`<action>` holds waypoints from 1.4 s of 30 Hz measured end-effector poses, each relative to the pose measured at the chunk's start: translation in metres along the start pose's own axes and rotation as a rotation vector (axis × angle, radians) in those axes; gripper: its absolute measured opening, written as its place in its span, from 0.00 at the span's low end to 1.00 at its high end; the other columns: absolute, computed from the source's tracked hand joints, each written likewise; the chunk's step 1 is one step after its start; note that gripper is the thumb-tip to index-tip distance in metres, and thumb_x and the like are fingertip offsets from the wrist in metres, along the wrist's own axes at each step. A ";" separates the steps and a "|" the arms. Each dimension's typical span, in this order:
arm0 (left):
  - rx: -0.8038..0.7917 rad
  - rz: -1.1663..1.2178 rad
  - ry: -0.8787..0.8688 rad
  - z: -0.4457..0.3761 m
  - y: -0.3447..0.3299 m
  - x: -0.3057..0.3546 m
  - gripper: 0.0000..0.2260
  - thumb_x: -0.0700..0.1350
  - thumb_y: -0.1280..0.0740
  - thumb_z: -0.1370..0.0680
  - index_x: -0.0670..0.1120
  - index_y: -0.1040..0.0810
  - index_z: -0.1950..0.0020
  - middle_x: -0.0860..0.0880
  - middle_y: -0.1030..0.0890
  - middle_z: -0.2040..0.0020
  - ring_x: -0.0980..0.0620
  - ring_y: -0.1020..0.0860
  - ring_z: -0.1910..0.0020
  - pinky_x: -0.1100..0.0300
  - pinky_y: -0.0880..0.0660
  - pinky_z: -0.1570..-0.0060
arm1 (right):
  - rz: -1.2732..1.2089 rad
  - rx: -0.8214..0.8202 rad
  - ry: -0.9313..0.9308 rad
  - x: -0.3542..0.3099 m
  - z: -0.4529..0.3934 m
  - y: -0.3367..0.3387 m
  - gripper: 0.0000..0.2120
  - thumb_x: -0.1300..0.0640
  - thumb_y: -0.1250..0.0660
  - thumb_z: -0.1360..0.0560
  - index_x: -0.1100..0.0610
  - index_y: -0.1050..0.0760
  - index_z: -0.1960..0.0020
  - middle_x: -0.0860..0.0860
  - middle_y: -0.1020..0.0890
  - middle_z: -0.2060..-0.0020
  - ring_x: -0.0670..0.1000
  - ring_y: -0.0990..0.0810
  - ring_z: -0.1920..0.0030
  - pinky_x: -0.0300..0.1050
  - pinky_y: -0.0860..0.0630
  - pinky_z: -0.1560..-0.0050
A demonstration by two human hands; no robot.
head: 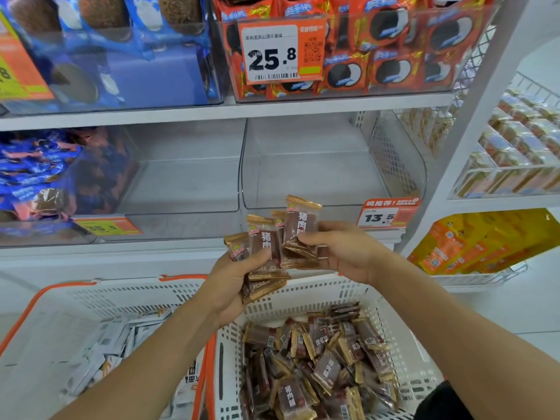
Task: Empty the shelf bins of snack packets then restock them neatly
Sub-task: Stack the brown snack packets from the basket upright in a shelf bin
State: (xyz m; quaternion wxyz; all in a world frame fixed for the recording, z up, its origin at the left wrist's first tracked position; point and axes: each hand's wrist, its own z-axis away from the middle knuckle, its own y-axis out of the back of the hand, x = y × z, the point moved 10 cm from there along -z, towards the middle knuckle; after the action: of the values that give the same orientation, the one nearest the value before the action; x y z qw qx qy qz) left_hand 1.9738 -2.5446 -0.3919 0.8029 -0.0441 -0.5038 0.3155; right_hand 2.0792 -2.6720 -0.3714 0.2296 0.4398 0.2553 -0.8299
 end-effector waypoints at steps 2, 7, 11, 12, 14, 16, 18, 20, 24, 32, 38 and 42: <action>-0.022 -0.016 -0.031 0.001 -0.002 0.003 0.25 0.40 0.27 0.30 0.38 0.24 0.33 0.34 0.18 0.41 0.35 0.18 0.44 0.46 0.17 0.52 | 0.040 -0.033 0.018 0.002 0.002 -0.010 0.12 0.65 0.32 0.21 0.64 0.22 0.38 0.59 0.15 0.45 0.57 0.15 0.45 0.48 0.17 0.47; -0.053 -0.090 -0.121 0.002 -0.007 0.008 0.41 0.56 0.15 0.42 0.41 0.22 0.34 0.38 0.17 0.41 0.39 0.18 0.41 0.45 0.20 0.43 | 0.393 -0.065 0.126 0.005 0.008 -0.039 0.12 0.64 0.32 0.21 0.57 0.20 0.38 0.53 0.14 0.48 0.53 0.15 0.45 0.53 0.21 0.37; 0.033 -0.129 -0.194 0.002 0.000 0.014 0.28 0.48 0.19 0.34 0.41 0.20 0.37 0.38 0.16 0.43 0.38 0.18 0.42 0.44 0.22 0.42 | 0.547 -0.116 0.173 0.010 0.013 -0.063 0.17 0.61 0.35 0.20 0.54 0.28 0.31 0.50 0.17 0.43 0.49 0.18 0.42 0.52 0.23 0.35; 0.052 -0.123 -0.195 0.002 0.002 0.015 0.25 0.46 0.22 0.32 0.41 0.20 0.37 0.37 0.16 0.44 0.37 0.18 0.42 0.43 0.21 0.42 | 0.479 -0.154 0.153 0.011 0.013 -0.067 0.19 0.62 0.36 0.20 0.54 0.30 0.30 0.50 0.17 0.42 0.49 0.19 0.41 0.50 0.24 0.35; 0.051 -0.100 -0.186 0.002 0.004 0.017 0.24 0.44 0.22 0.30 0.41 0.21 0.36 0.37 0.16 0.44 0.37 0.18 0.44 0.43 0.21 0.43 | 0.284 -0.209 0.095 0.012 0.013 -0.069 0.21 0.65 0.37 0.20 0.55 0.31 0.28 0.53 0.18 0.39 0.52 0.19 0.39 0.51 0.24 0.33; 0.040 -0.107 -0.175 0.005 0.005 0.020 0.23 0.44 0.22 0.30 0.41 0.21 0.37 0.38 0.16 0.44 0.38 0.17 0.46 0.47 0.20 0.48 | 0.153 -0.243 0.049 0.014 0.011 -0.069 0.23 0.63 0.35 0.20 0.57 0.33 0.27 0.58 0.19 0.37 0.57 0.19 0.37 0.57 0.26 0.31; 0.025 -0.161 -0.190 0.010 0.005 0.026 0.22 0.45 0.24 0.30 0.42 0.20 0.38 0.38 0.16 0.45 0.40 0.16 0.48 0.50 0.19 0.53 | 0.127 -0.305 0.045 0.016 0.010 -0.073 0.26 0.62 0.32 0.24 0.59 0.33 0.27 0.62 0.21 0.36 0.61 0.21 0.36 0.59 0.27 0.31; 0.014 -0.262 -0.220 0.015 0.005 0.033 0.20 0.46 0.26 0.29 0.43 0.19 0.39 0.40 0.15 0.46 0.41 0.16 0.49 0.51 0.20 0.53 | 0.189 -0.362 0.082 0.013 0.014 -0.081 0.25 0.64 0.32 0.26 0.58 0.31 0.30 0.63 0.20 0.39 0.60 0.19 0.38 0.57 0.24 0.34; -0.068 -0.574 -0.230 0.025 0.004 0.042 0.20 0.58 0.28 0.27 0.54 0.22 0.37 0.52 0.15 0.45 0.52 0.17 0.44 0.56 0.21 0.45 | 0.276 -0.398 0.187 0.003 0.019 -0.100 0.18 0.72 0.37 0.22 0.54 0.26 0.38 0.59 0.18 0.45 0.53 0.18 0.44 0.48 0.21 0.40; -0.022 -0.729 -0.365 0.047 0.055 0.105 0.28 0.83 0.46 0.36 0.76 0.26 0.41 0.68 0.21 0.39 0.66 0.25 0.37 0.64 0.28 0.35 | 0.168 -0.374 0.224 -0.024 -0.009 -0.160 0.28 0.66 0.27 0.27 0.60 0.31 0.30 0.60 0.19 0.39 0.59 0.19 0.40 0.55 0.22 0.38; 0.673 -0.791 -0.731 0.058 0.178 0.182 0.12 0.48 0.34 0.18 0.50 0.24 0.36 0.49 0.24 0.36 0.52 0.28 0.37 0.65 0.36 0.38 | 0.274 -0.285 0.338 -0.088 -0.080 -0.224 0.26 0.75 0.27 0.32 0.67 0.26 0.35 0.62 0.16 0.47 0.61 0.15 0.48 0.57 0.17 0.48; 0.713 -1.212 -0.876 0.030 0.206 0.179 0.20 0.45 0.32 0.26 0.42 0.24 0.35 0.43 0.23 0.37 0.41 0.27 0.35 0.52 0.34 0.34 | 0.381 -0.056 0.373 -0.105 -0.170 -0.244 0.34 0.72 0.20 0.40 0.61 0.28 0.37 0.56 0.15 0.48 0.56 0.14 0.51 0.54 0.16 0.52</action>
State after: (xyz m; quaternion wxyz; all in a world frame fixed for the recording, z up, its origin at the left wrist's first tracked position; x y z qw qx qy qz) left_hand 1.9061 -2.2888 -0.3175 0.5308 0.6191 -0.5772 -0.0424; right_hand 2.0885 -2.3632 -0.3105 0.3427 0.6189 0.2288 -0.6687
